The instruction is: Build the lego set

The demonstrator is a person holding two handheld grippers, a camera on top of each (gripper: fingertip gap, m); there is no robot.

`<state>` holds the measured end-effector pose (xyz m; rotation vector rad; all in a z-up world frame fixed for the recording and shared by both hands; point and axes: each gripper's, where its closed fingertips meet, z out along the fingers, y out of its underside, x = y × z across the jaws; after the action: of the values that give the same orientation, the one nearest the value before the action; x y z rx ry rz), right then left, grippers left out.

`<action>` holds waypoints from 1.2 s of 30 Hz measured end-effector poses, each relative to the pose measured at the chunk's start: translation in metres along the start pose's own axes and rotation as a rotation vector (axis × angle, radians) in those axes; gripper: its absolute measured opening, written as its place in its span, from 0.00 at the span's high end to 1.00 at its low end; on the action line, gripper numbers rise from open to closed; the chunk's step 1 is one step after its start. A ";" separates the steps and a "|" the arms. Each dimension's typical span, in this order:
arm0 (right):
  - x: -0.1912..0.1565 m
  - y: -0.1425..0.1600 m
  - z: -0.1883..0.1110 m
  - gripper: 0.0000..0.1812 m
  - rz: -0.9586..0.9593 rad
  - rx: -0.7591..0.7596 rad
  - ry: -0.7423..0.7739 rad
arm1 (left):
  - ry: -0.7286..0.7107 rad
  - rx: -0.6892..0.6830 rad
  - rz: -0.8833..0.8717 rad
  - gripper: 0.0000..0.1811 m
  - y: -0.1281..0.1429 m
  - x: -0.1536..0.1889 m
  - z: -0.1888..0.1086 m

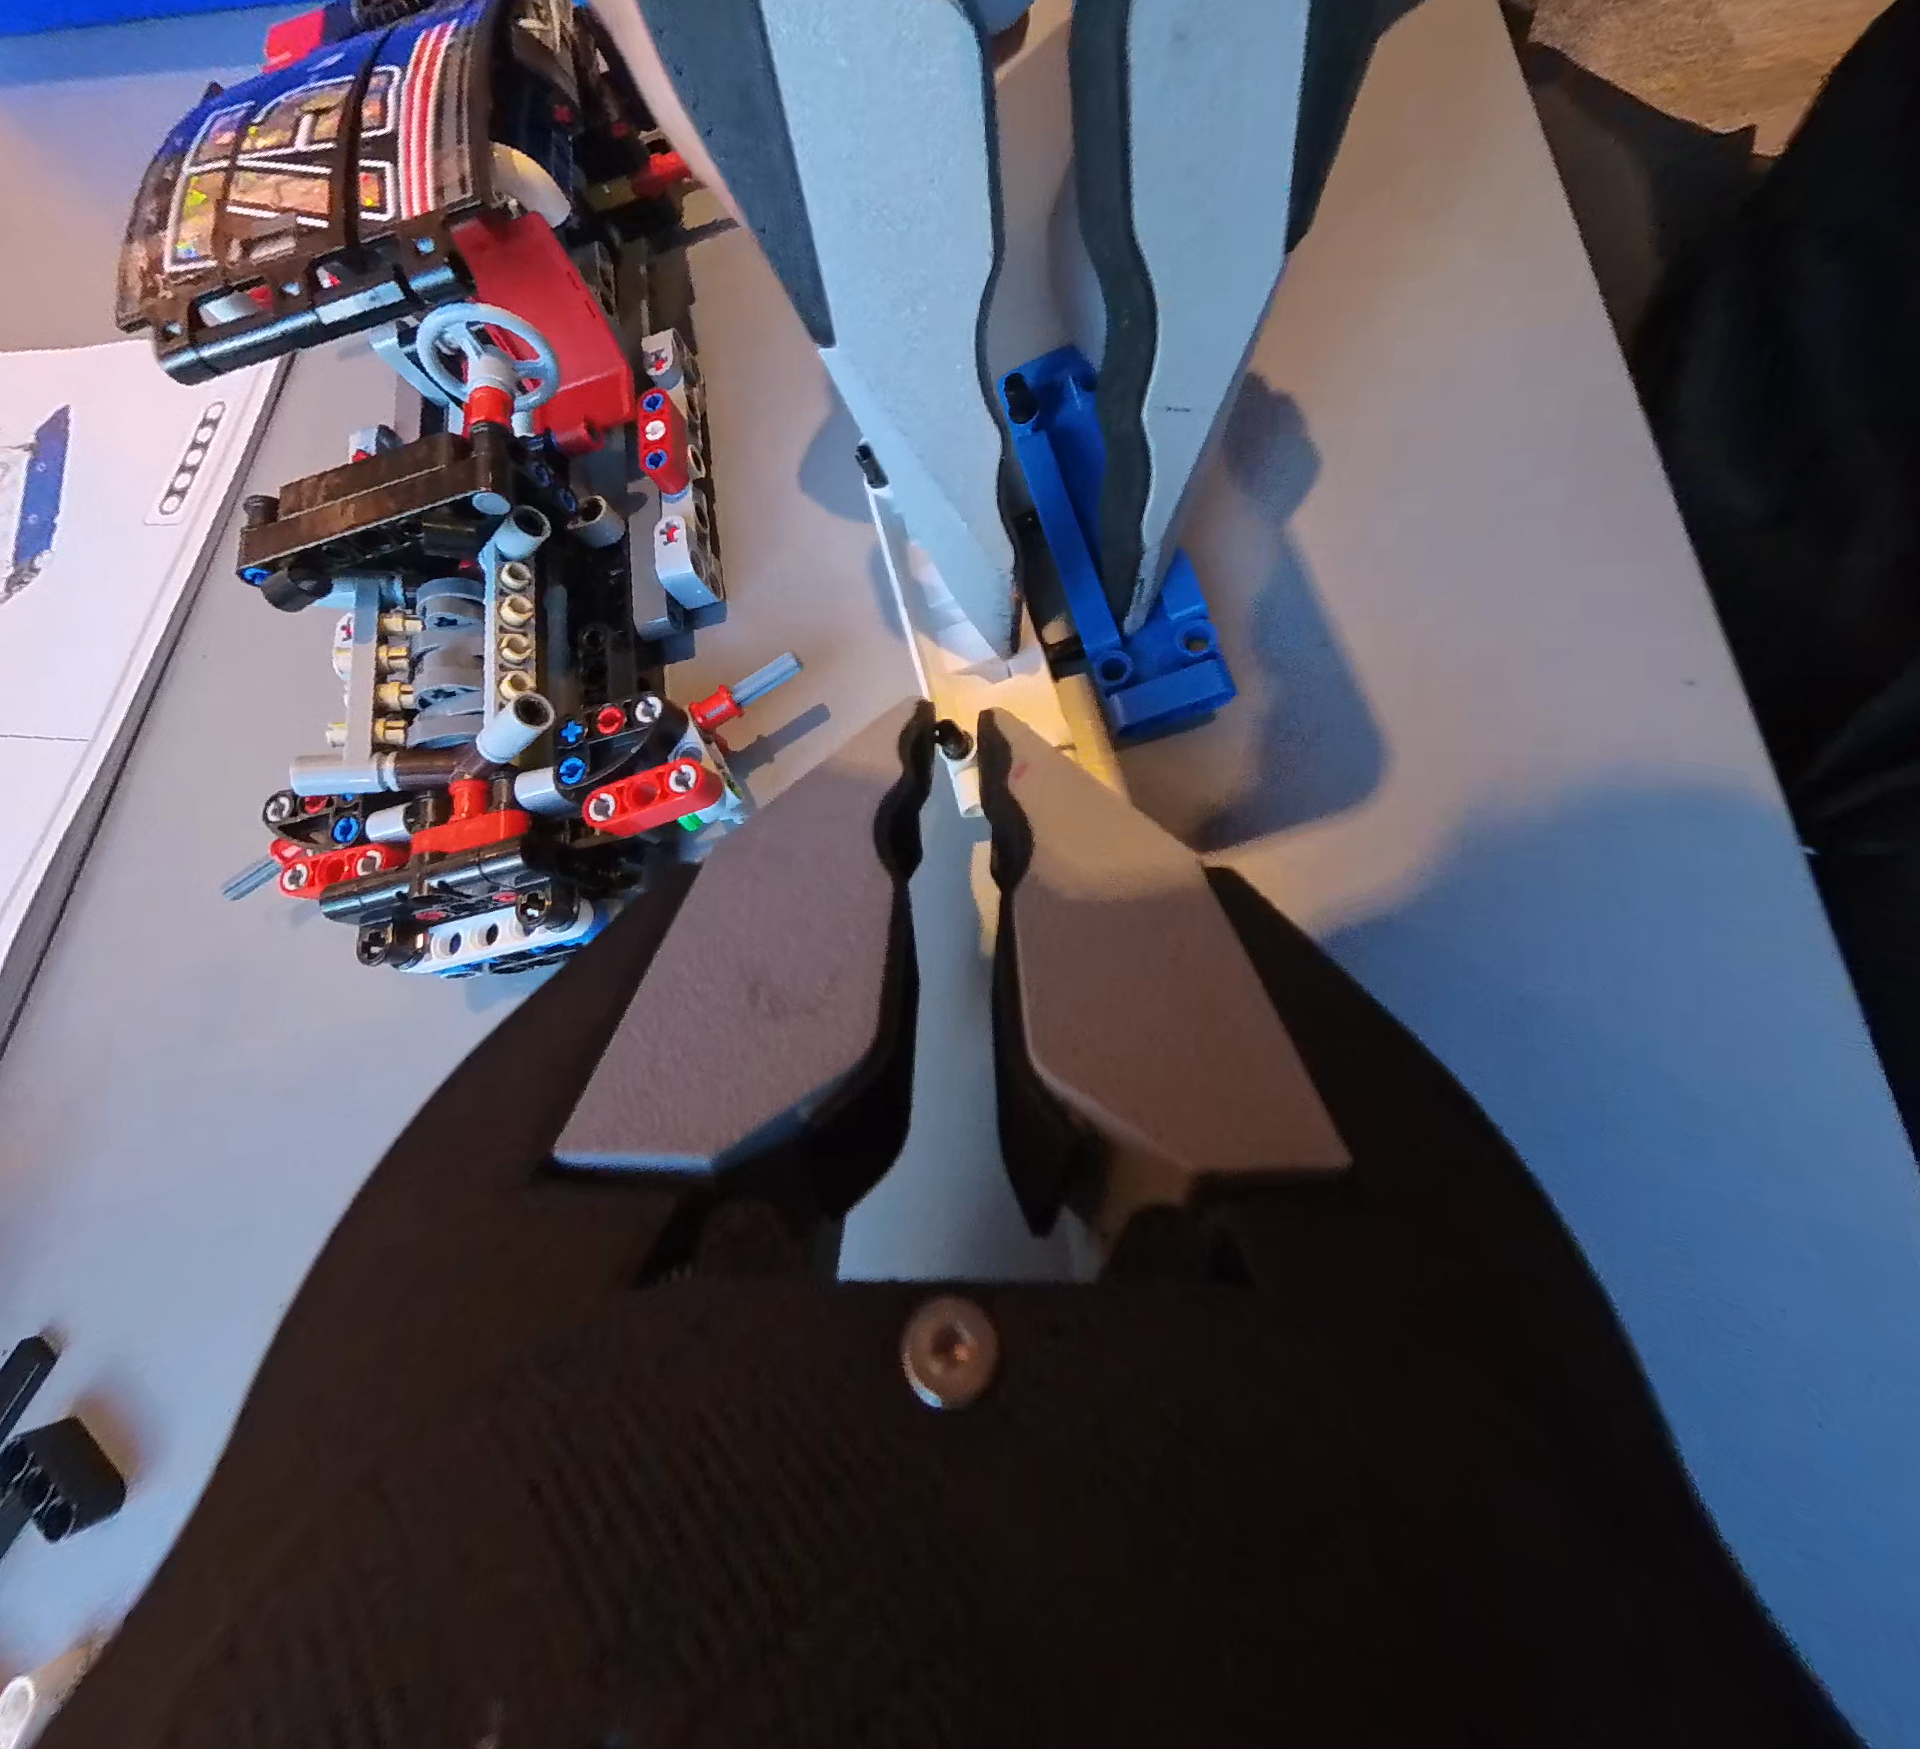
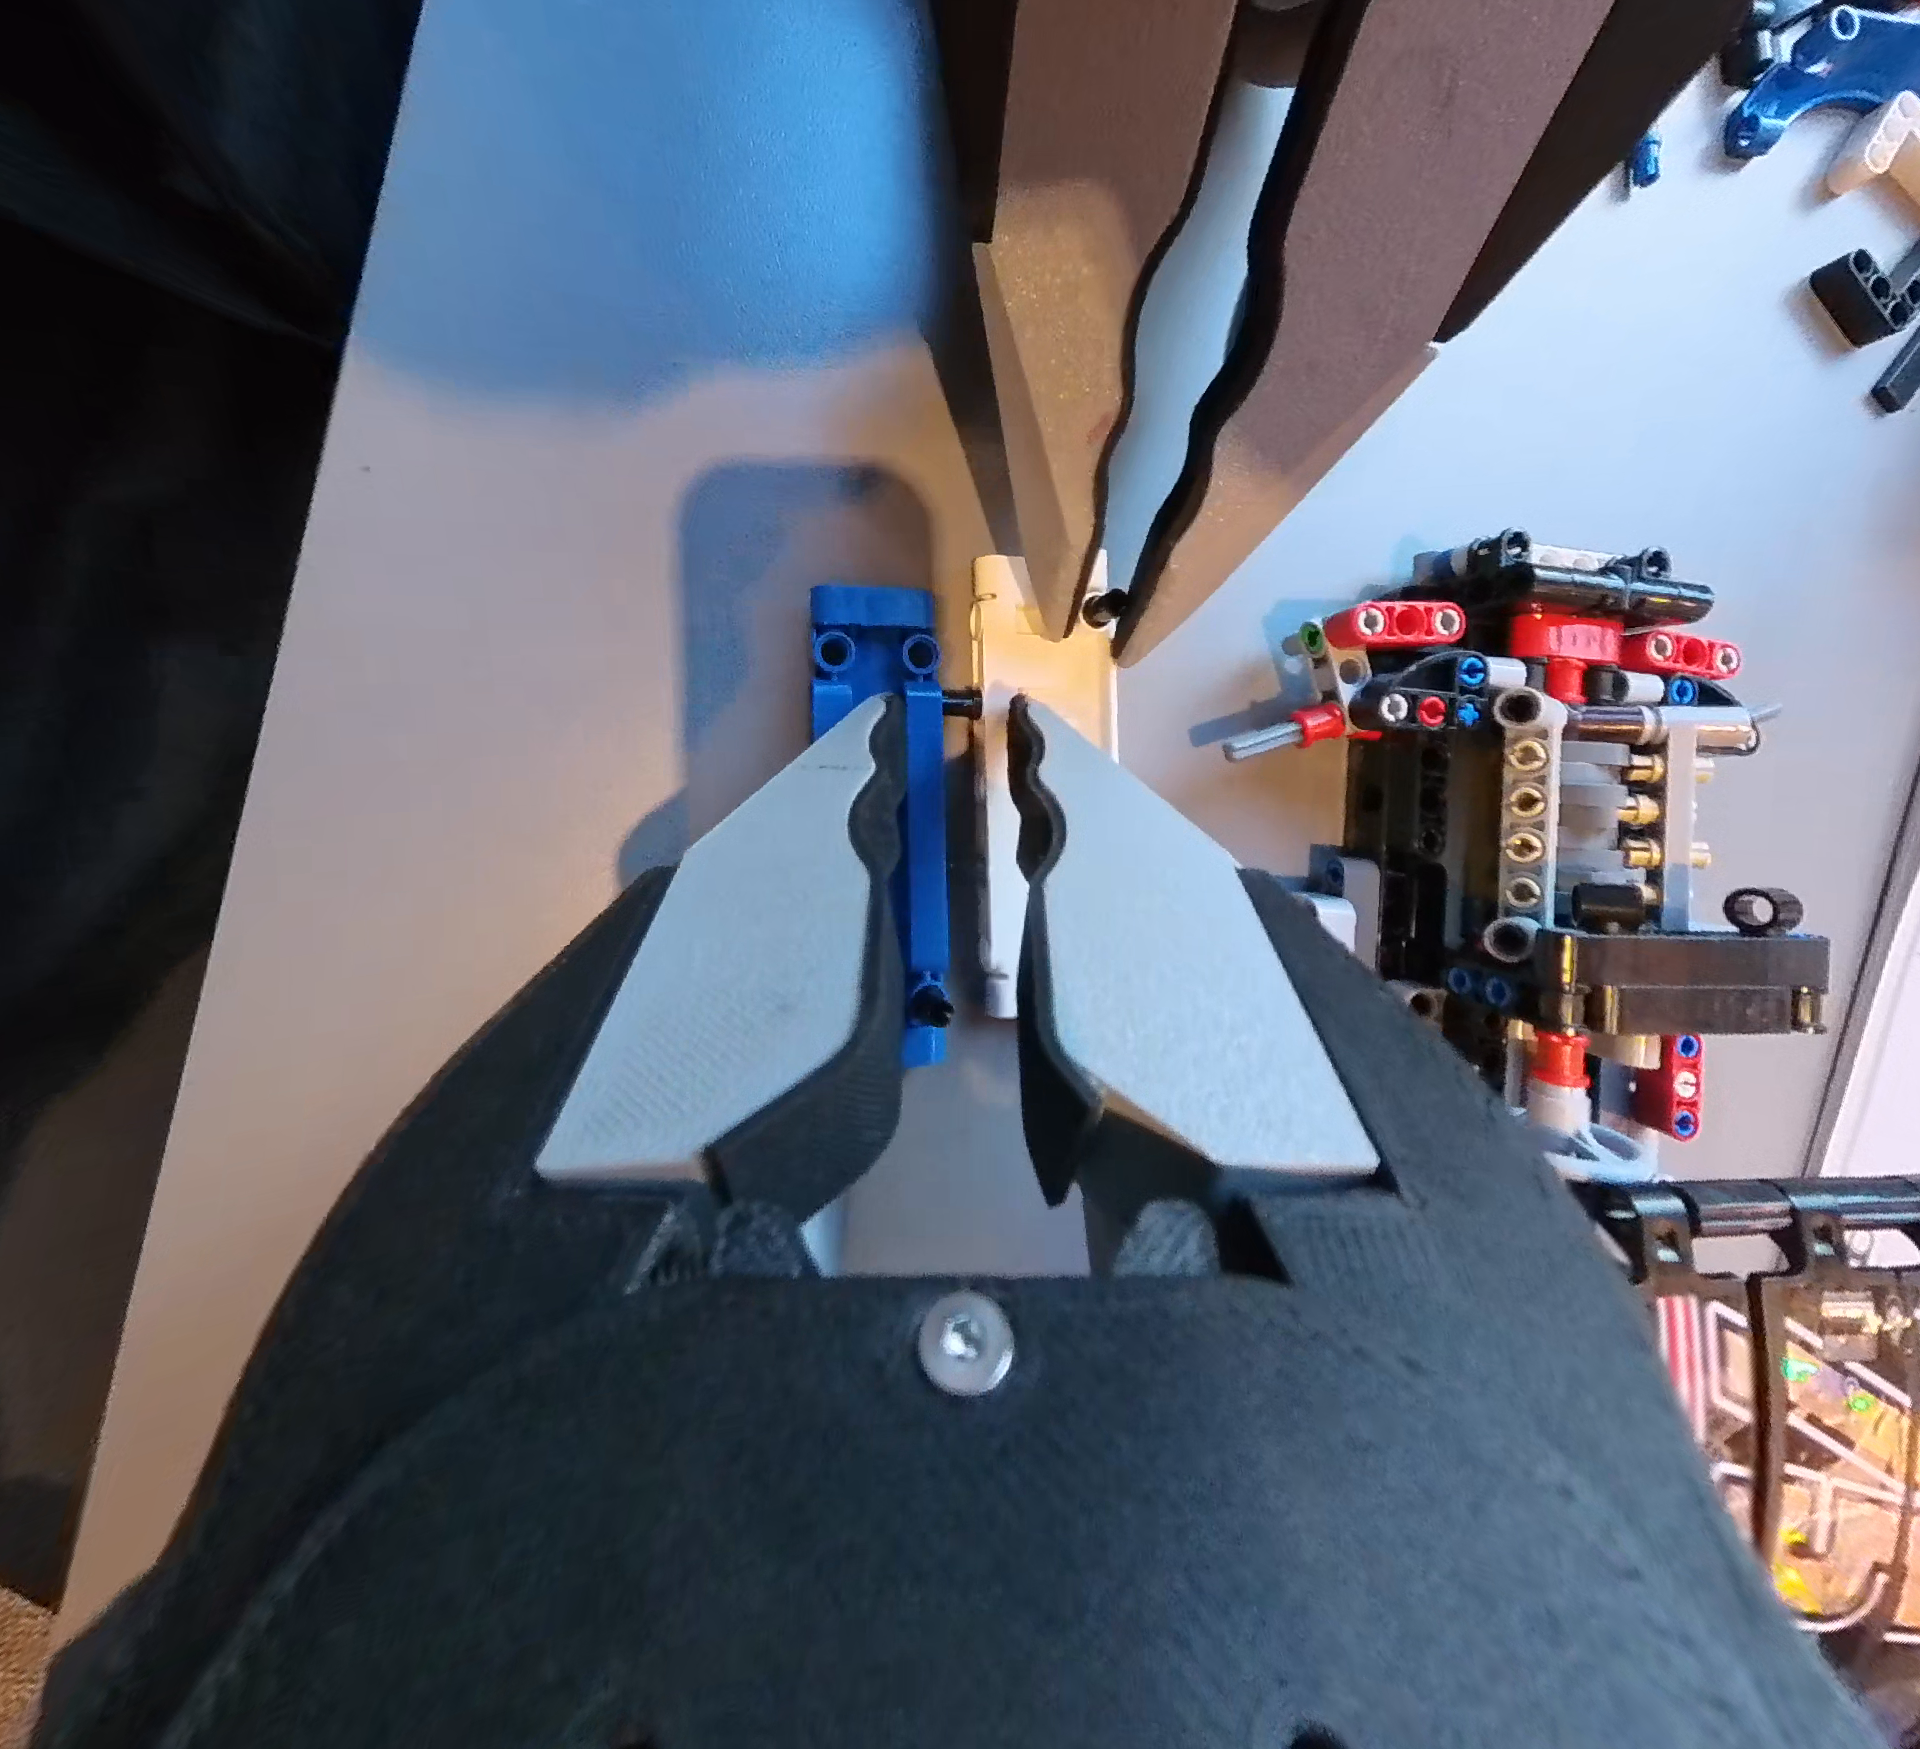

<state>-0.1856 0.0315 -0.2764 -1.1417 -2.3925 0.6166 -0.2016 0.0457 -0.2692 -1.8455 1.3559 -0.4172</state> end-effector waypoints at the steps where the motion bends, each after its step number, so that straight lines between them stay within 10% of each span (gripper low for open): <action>1: -0.001 -0.001 0.000 0.90 0.015 0.006 -0.008 | 0.007 0.001 0.003 0.97 0.000 0.001 0.000; 36: -0.035 0.015 -0.034 0.82 0.219 0.015 0.160 | 0.034 -0.038 -0.055 0.91 0.005 0.011 -0.002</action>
<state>-0.1382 0.0191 -0.2634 -1.4035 -2.1432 0.5861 -0.2018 0.0349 -0.2736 -1.9182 1.3459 -0.4561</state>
